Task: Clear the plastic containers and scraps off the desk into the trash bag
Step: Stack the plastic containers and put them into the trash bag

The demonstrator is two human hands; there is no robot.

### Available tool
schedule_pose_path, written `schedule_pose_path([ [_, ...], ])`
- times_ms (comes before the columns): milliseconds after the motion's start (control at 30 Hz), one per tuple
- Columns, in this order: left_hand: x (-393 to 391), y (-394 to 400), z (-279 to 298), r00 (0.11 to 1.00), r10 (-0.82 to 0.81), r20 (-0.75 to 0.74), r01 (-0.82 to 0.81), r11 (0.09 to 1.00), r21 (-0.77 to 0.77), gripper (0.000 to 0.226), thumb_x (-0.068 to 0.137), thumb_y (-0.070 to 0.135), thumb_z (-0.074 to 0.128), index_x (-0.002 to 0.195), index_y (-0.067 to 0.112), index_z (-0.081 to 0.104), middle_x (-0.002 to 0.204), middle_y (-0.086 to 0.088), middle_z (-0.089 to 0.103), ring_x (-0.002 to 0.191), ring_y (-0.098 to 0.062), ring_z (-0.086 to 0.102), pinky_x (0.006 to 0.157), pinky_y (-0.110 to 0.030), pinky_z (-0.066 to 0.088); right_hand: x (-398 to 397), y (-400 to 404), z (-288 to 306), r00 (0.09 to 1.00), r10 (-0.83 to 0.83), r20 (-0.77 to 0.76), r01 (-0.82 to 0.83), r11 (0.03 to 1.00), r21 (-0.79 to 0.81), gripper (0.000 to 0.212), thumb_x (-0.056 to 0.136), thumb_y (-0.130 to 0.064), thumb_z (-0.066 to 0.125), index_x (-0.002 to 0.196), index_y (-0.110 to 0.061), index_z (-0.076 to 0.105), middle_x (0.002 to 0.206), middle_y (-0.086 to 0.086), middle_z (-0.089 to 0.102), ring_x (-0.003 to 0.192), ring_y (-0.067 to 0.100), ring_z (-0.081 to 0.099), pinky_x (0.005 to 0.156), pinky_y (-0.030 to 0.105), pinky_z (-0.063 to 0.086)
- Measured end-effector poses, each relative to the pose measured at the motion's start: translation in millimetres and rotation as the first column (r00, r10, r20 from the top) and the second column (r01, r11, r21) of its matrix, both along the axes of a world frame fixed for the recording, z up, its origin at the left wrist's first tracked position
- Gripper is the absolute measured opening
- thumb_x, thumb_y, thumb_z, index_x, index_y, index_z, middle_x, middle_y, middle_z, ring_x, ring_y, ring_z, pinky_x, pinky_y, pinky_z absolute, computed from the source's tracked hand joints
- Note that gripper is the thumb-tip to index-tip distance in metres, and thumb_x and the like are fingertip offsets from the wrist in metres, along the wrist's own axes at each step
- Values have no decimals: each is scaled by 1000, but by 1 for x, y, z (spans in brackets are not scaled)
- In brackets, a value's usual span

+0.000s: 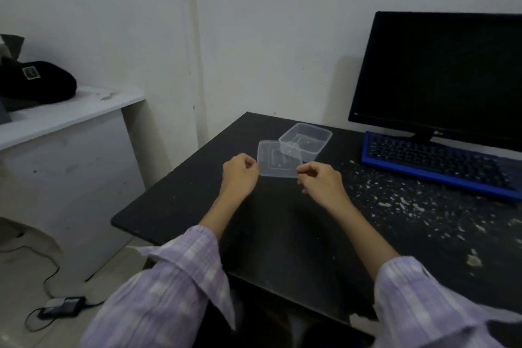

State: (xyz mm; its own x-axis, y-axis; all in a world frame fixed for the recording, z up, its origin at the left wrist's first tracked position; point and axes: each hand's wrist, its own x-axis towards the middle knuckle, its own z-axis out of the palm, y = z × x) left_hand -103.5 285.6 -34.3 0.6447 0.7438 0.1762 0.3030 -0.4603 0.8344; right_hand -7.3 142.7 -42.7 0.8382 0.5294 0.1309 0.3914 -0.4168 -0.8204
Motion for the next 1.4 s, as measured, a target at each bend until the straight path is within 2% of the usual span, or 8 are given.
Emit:
schedule_pose_path([
  [167,72,-2,-5,998,-34,48,42,981,-188,12,89,10,51,96,10,61,107,-13,62,97,-27,62,84,-37,54,59,15,4,996,-82,27,82,996,31,39,88,-5,57,127,-10,53,119,3,55,99,12,54,81,25,47],
  [300,114,-6,-11,998,-25,57,41,954,-298,20,90,16,52,107,8,60,108,-10,62,97,-25,62,87,-43,54,91,26,-4,991,-65,114,73,995,-66,50,86,-3,59,134,-13,47,131,10,46,104,19,57,87,32,52],
  [467,140,-14,-14,996,2,94,34,925,-378,11,91,15,48,83,14,56,80,-5,56,72,-17,55,65,-31,49,110,28,-14,970,-50,236,79,990,-114,24,90,-8,58,113,-14,61,127,7,46,102,11,55,85,24,48],
  [567,143,-17,-15,996,8,86,25,925,-380,14,91,17,50,83,11,59,79,-8,57,73,-19,56,73,-37,53,107,21,-15,950,-32,310,71,991,-114,13,90,-12,58,100,-16,64,120,3,50,98,7,53,84,21,46],
  [734,136,-28,-13,994,46,99,-5,923,-384,19,90,21,57,74,11,57,84,-12,65,84,-26,66,84,-41,55,83,1,-13,900,34,435,18,993,-115,15,91,-15,57,104,-17,64,119,-1,51,99,4,51,83,19,43],
  [1000,116,-56,-9,1000,-29,6,29,927,-373,12,83,14,66,84,2,64,92,-16,67,82,-25,69,79,-43,58,32,-42,-17,867,36,498,37,990,-137,16,88,-20,61,105,-20,64,114,-4,50,100,6,51,84,20,43],
  [1200,111,-96,-10,985,-170,-29,152,936,-318,12,84,13,65,89,2,65,88,-13,66,78,-21,68,75,-36,59,22,-97,-22,861,-123,494,201,974,-108,18,87,-36,62,101,-26,67,107,-10,52,100,3,45,77,15,34],
  [1400,125,-132,-11,971,-235,-30,208,905,-371,6,82,9,65,86,4,67,90,-12,67,83,-22,68,81,-40,58,44,-171,-30,803,-464,373,530,843,-93,39,94,-32,51,130,-17,54,141,5,41,129,21,37,104,37,35],
])
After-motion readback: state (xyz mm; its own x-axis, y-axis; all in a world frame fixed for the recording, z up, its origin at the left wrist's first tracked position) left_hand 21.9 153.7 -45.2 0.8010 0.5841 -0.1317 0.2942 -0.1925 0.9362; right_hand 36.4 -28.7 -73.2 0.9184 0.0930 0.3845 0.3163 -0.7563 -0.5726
